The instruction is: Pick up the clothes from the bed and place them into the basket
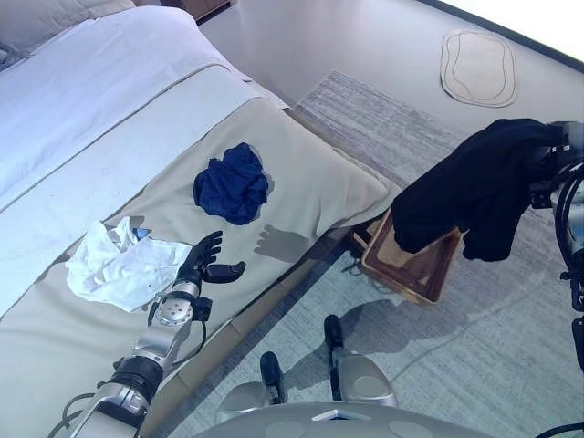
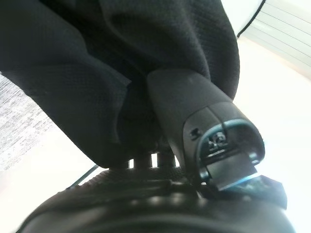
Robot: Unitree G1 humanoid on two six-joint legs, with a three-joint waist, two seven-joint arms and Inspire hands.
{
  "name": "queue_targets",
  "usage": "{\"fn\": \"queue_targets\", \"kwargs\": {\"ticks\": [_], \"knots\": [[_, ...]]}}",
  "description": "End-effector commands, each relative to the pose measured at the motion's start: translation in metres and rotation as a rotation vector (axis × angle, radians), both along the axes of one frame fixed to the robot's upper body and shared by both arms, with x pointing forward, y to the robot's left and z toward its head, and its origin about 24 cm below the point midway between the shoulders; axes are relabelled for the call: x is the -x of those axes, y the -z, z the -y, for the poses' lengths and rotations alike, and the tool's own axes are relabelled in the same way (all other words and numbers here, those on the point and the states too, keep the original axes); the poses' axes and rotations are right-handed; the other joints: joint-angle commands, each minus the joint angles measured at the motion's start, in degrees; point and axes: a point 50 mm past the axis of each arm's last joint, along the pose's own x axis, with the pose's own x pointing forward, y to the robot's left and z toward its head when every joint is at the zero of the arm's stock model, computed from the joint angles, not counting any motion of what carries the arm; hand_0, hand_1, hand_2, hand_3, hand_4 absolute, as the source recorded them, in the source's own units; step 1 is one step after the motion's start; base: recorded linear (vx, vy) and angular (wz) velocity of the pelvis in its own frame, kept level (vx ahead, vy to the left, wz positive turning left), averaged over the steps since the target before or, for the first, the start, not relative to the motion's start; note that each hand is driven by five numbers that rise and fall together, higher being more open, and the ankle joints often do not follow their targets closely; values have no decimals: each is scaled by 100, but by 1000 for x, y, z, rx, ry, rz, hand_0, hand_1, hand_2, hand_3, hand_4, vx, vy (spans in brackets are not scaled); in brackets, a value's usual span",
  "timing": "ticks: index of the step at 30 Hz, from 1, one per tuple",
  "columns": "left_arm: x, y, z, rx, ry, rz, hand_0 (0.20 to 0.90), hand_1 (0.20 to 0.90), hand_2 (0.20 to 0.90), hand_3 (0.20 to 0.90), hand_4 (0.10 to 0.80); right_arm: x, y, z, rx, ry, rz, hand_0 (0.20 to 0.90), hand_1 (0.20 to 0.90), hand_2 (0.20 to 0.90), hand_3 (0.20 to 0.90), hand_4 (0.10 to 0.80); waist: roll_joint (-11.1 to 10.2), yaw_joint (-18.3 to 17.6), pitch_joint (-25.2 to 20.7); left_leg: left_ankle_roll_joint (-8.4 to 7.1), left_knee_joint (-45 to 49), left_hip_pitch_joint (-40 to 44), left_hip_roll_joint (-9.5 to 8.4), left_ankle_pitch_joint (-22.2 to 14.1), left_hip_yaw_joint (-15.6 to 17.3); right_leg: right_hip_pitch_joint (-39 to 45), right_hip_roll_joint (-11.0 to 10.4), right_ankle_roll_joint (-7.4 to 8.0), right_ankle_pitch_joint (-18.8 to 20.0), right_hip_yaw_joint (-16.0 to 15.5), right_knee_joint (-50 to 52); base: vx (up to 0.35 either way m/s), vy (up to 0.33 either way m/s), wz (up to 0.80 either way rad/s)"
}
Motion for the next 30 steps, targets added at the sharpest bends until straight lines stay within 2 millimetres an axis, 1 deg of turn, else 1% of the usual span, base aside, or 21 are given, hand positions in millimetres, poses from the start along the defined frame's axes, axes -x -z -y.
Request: {"fn": "queue_targets", "kwargs": {"ticks": [1,3,7,9,13,15,17,19,22,27,30], "knots": [[-9,-23,1,-27,56,162,900,900,900,900,800,-5,-60,-7,133,-48,229,300,300,300,200,100,-205,177,-629,-98,468,-212,-213,-522,-63,254,-88,7,-398,196,224,20,-45,5],[-9,-23,1,-27,58,162,900,900,900,900,800,-6,-58,-8,132,-54,220,300,300,300,200,100,-190,183,-623,-102,443,-192,-211,-519,-60,278,-90,3,-402,180,205,18,-35,4],[-4,-20,-2,-28,49,152,900,900,900,900,800,-7,-45,-9,137,-55,177,300,300,300,200,100,-130,180,-627,-116,345,-148,-213,-496,-42,308,-78,-5,-413,189,145,27,-39,2],[-3,-19,-3,-27,49,150,900,900,900,900,800,-7,-42,-9,141,-47,172,300,300,300,200,100,-115,184,-624,-121,335,-148,-209,-489,-38,312,-79,-7,-417,183,136,18,-46,2],[-3,-20,-1,-13,55,156,900,900,900,900,800,-2,-37,1,130,22,150,300,300,300,200,100,2,189,-542,-154,296,-198,-212,-442,-38,281,-82,-11,-426,152,119,-3,-36,1],[-3,-20,-1,-9,56,160,900,900,900,900,800,-2,-34,3,124,34,136,300,300,300,200,100,33,186,-518,-160,288,-211,-215,-431,-36,270,-87,-13,-429,142,119,0,0,0],[-4,-21,0,-3,57,163,900,900,900,900,800,-1,-26,5,110,49,95,300,300,300,200,100,81,186,-499,-173,260,-227,-215,-403,-30,255,-90,-14,-431,123,112,0,0,0],[-6,-22,2,3,59,167,900,900,900,900,800,0,-9,8,77,57,20,300,300,300,200,100,125,180,-480,-191,237,-236,-212,-377,-12,251,-98,-11,-434,98,103,0,0,0],[-7,-23,3,1,66,169,900,900,900,900,800,4,13,12,42,79,-47,300,300,300,200,100,150,185,-460,-193,228,-228,-198,-366,12,259,-102,-17,-440,72,103,-1,-10,1],[-12,-27,9,6,79,190,900,900,900,900,800,9,34,18,27,133,-86,300,300,300,200,100,246,198,-409,-205,220,-241,-183,-350,39,241,-106,-23,-440,41,99,-5,-6,1],[-12,-27,12,11,93,194,900,900,900,900,800,11,37,21,24,133,-75,300,300,300,200,100,321,204,-384,-214,226,-244,-187,-339,43,252,-115,-27,-436,33,84,-5,8,10]]}}
